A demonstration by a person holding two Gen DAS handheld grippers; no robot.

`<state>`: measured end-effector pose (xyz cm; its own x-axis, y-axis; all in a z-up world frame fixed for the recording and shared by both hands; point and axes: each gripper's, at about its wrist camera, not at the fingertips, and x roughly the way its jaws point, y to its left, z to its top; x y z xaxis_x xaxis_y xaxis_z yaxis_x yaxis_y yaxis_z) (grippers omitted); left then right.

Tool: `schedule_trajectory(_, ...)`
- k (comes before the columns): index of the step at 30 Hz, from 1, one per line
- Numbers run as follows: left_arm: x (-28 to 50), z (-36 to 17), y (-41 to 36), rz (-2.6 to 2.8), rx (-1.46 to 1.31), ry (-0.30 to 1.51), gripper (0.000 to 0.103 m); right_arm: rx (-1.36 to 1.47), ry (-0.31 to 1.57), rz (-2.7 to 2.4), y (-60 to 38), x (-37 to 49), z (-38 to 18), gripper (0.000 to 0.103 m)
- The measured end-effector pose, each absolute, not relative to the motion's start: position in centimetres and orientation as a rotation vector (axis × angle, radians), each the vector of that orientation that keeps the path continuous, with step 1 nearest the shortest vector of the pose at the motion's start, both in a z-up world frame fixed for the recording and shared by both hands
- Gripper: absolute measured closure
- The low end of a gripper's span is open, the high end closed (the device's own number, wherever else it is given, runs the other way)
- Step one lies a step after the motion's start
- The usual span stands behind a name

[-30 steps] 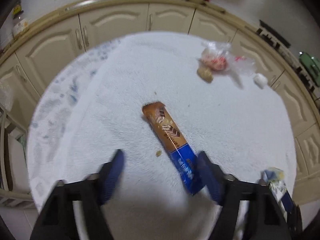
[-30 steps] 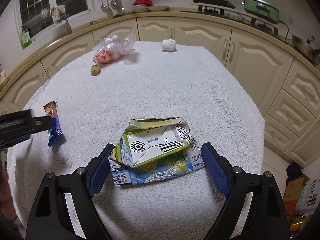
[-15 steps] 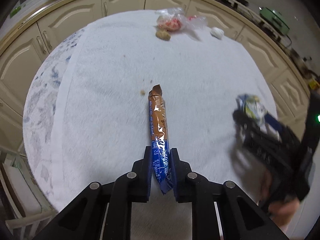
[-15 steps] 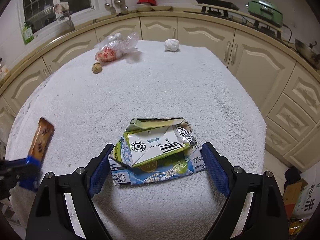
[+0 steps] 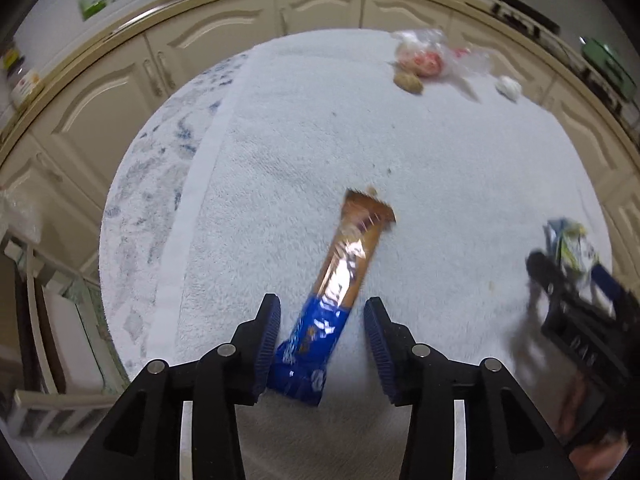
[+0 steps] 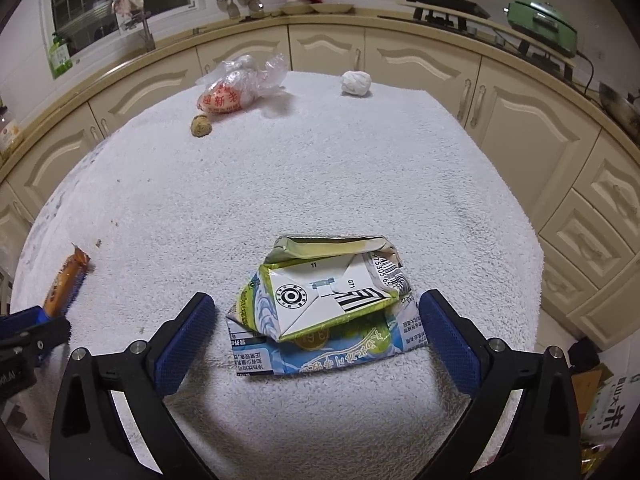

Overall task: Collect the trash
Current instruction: 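Raise the snack bar with the left gripper while the right gripper holds the carton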

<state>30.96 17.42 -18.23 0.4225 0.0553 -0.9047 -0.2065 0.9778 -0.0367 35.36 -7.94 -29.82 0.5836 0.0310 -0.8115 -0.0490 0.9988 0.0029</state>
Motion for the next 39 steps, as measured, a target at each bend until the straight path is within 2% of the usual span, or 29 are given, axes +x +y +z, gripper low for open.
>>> schedule_trajectory(2, 31.3, -18.3, 17.5, 0.187, -0.184, 1.1, 0.056, -0.035, 0.951, 0.031, -7.7, 35.4, -29.9, 0.0)
schedule_trajectory(4, 31.4, -18.4, 17.1, 0.195, -0.158, 1.074, 0.056, -0.023, 0.95, 0.021, -7.9, 35.4, -29.9, 0.0)
schedule_trajectory(5, 31.3, -18.3, 16.8, 0.187, -0.138, 1.054, 0.069, -0.014, 0.948, 0.017, -8.0, 35.3, -29.9, 0.0)
schedule_trajectory(7, 31.5, -18.6, 16.5, 0.159, -0.159, 1.047, 0.085, 0.004, 0.94, 0.007, -8.3, 35.2, -29.7, 0.003)
schedule_trajectory(8, 31.5, -18.4, 16.4, 0.165, -0.155, 1.051, 0.086, -0.002, 0.93, -0.023, -8.3, 35.1, -29.6, 0.012)
schedule_trajectory(9, 31.4, -18.4, 16.4, 0.165, -0.153, 1.052, 0.086, -0.007, 0.92, -0.038, -8.4, 35.0, -29.5, 0.017)
schedule_trajectory(23, 31.4, -17.7, 14.5, 0.082, -0.126, 1.066, 0.086, 0.106, 0.932, -0.013, -10.1, 34.5, -28.5, 0.018)
schedule_trajectory(26, 31.4, -17.2, 13.3, 0.057, -0.102, 1.052, 0.086, 0.122, 0.921, -0.028, -10.9, 33.9, -27.9, 0.023)
schedule_trajectory(29, 31.5, -16.9, 11.8, 0.003, -0.092, 1.054, 0.086, 0.126, 0.895, -0.036, -11.6, 33.4, -27.0, 0.037)
schedule_trajectory(34, 31.5, -17.0, 9.9, -0.052, -0.071, 1.054, 0.086, 0.131, 0.9, -0.035, -12.7, 33.1, -27.2, 0.037)
schedule_trajectory(38, 31.7, -17.4, 9.4, -0.062, -0.072, 1.071, 0.086, 0.154, 0.941, -0.062, -13.2, 33.9, -28.3, 0.015)
schedule_trajectory(39, 31.7, -17.5, 9.5, -0.063, -0.074, 1.071, 0.086, 0.149, 0.942, -0.065, -13.2, 34.1, -28.7, 0.015)
